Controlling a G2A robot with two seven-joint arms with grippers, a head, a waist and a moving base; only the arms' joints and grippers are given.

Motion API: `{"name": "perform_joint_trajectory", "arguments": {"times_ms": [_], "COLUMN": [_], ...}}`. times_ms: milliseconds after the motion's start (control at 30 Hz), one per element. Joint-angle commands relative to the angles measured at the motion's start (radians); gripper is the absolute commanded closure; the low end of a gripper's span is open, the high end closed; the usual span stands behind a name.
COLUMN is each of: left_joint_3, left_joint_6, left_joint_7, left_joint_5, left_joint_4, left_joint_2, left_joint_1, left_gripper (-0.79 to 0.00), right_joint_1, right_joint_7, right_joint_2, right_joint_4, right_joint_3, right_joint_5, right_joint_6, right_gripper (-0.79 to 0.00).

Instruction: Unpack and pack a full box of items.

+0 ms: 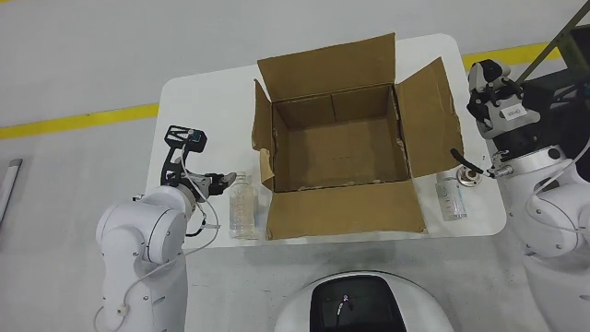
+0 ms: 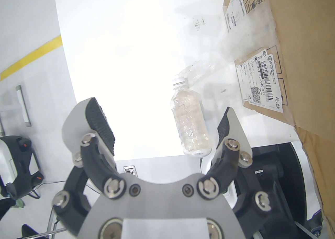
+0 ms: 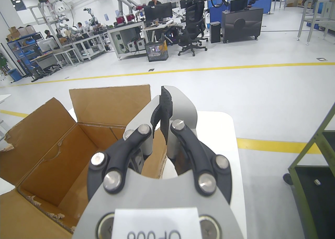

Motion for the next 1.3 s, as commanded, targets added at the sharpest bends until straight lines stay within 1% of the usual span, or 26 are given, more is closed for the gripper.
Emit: {"name": "perform_joint_trajectory", "arguments": {"times_ms": [0, 600, 700, 900, 1067, 1267], "left_joint_3": [0.000, 0.000, -0.001, 0.016, 0.063, 0.063], "left_joint_6": [0.000, 0.000, 0.000, -0.009, -0.013, -0.013], "left_joint_7": [0.000, 0.000, 0.042, 0.003, -0.019, -0.019], "left_joint_5": [0.000, 0.000, 0.001, 0.021, 0.084, 0.084], "left_joint_4": [0.000, 0.000, 0.003, -0.013, -0.022, -0.022], "left_joint_2": [0.000, 0.000, 0.002, 0.010, 0.014, 0.014], "left_joint_1": [0.000, 0.000, 0.025, 0.041, 0.044, 0.044], "left_gripper": [-0.785, -0.785, -0.785, -0.785, -0.785, -0.785], "right_joint_1": [0.000, 0.000, 0.000, 0.000, 0.000, 0.000], "right_joint_7": [0.000, 0.000, 0.000, 0.000, 0.000, 0.000], "right_joint_2": [0.000, 0.000, 0.000, 0.000, 0.000, 0.000], "right_joint_4": [0.000, 0.000, 0.000, 0.000, 0.000, 0.000], "right_joint_3": [0.000, 0.000, 0.000, 0.000, 0.000, 0.000], "right_joint_5": [0.000, 0.000, 0.000, 0.000, 0.000, 0.000], "right_joint_6": [0.000, 0.000, 0.000, 0.000, 0.000, 0.000], "right_gripper": [0.000, 0.000, 0.000, 0.000, 0.000, 0.000]}}
